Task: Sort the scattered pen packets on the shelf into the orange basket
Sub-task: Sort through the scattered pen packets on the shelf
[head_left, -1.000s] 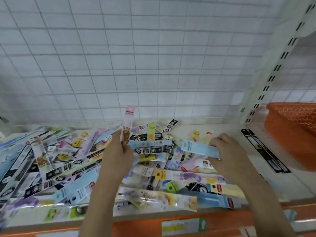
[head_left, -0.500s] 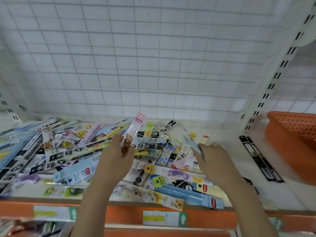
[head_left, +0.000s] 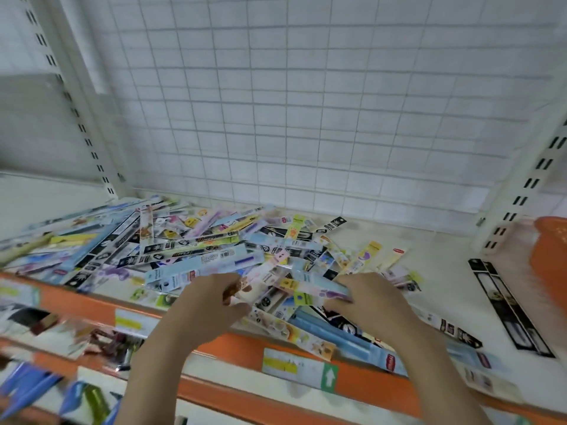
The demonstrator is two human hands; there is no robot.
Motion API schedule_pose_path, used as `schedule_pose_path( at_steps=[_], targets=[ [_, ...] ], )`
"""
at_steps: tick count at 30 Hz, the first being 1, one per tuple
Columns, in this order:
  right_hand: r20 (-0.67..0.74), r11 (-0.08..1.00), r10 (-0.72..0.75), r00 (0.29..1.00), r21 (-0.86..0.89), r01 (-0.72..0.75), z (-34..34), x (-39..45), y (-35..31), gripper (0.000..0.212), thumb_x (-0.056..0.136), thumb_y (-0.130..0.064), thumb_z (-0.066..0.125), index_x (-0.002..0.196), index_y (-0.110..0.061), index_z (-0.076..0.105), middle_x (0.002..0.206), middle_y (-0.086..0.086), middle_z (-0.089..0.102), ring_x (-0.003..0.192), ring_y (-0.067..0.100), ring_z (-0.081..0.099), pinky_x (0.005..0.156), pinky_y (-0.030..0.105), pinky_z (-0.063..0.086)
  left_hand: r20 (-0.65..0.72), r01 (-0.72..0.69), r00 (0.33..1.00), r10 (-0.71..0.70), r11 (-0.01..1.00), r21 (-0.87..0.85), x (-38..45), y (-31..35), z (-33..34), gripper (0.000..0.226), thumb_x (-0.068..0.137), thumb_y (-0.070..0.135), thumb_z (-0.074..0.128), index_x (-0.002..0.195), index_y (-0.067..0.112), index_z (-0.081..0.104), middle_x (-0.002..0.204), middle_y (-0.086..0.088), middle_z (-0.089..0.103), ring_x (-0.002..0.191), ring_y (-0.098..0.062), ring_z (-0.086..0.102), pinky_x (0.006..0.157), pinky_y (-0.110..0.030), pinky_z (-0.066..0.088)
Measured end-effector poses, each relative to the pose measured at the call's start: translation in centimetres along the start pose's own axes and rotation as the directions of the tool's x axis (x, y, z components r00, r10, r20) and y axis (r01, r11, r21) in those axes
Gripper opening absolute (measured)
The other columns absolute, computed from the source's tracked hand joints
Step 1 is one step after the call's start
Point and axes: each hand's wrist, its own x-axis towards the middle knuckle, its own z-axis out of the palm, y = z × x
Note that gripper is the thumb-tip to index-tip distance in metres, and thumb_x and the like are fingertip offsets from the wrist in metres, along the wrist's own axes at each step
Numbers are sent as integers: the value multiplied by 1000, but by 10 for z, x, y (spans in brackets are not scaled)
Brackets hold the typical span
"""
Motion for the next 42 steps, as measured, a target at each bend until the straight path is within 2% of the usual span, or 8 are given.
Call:
schedule_pose_path(
  at_steps=[4, 9, 15, 20, 24, 33, 36, 42],
  targets=[
    [-39, 999, 27, 999, 44, -25, -9, -5, 9, 21, 90, -47, 54, 92, -28, 63, 64, -8, 54, 60, 11, 51, 49, 25, 35, 158, -50, 986, 53, 999, -21, 0, 6, 12, 43, 81, 35, 68, 60, 19, 35, 54, 4, 33, 48, -11, 28, 54, -24, 23],
    [-54, 998, 56, 997, 36, -54, -11, -8, 21, 35, 93, -43, 49, 61, -32, 46, 62, -4, 54, 56, 13, 50, 47, 24, 33, 188, -52, 982, 32, 994, 100, 7, 12, 23, 45, 84, 32, 66, 50, 25, 37, 48, 4, 37, 45, -9, 33, 50, -26, 24],
    [-218, 997, 61, 974, 49, -52, -29, -12, 28, 33, 96, -38, 45, 66, -25, 47, 66, -5, 42, 57, 12, 42, 48, 23, 30, -40, -90, 995, 95, 988, 122, 13, 20, 18, 44, 88, 37, 59, 53, 19, 41, 64, -1, 46, 52, -15, 40, 51, -23, 28],
    [-408, 994, 94, 908, 90, -62, -51, -15, 48, 11, 95, -26, 46, 100, -18, 52, 80, -6, 46, 68, 19, 48, 58, 32, 38, -313, -133, 938, 146, 989, 64, 23, 28, 5, 47, 91, 25, 57, 54, 20, 28, 56, 4, 32, 48, -14, 31, 48, -25, 24],
    [-392, 984, 170, 904, 109, -137, -59, -24, 71, 4, 94, -18, 42, 95, -15, 40, 88, 6, 67, 74, 29, 59, 62, 38, 47, -305, -96, 947, 105, 994, 43, 32, 36, 10, 44, 93, 12, 51, 59, 27, 27, 50, 0, 33, 51, -11, 27, 47, -28, 21],
    [-295, 880, 414, 861, 373, -295, -58, -54, 102, 17, 96, -26, 40, 93, -10, 43, 66, 9, 53, 54, 26, 53, 49, 34, 37, -179, -102, 980, 88, 992, -70, 44, 71, 32, 33, 99, 18, 38, 67, 18, 33, 55, -5, 38, 55, -14, 32, 49, -29, 23],
    [-256, 884, 434, 864, 305, -353, -60, -61, 108, 15, 94, -26, 46, 97, -12, 43, 65, 2, 48, 50, 16, 43, 46, 27, 27, -148, -117, 985, 93, 979, -165, 40, 82, 31, 32, 100, 23, 35, 68, 20, 32, 52, -2, 40, 48, -17, 35, 48, -29, 26],
    [5, 908, 403, 915, 121, -401, -38, -55, 106, 30, 81, -48, 66, 95, -23, 56, 74, -8, 54, 61, 9, 51, 56, 26, 41, -123, -92, 991, 59, 952, -291, 35, 83, 33, 32, 99, 28, 34, 70, 14, 32, 50, 1, 36, 43, -15, 31, 46, -29, 27]
  ],
)
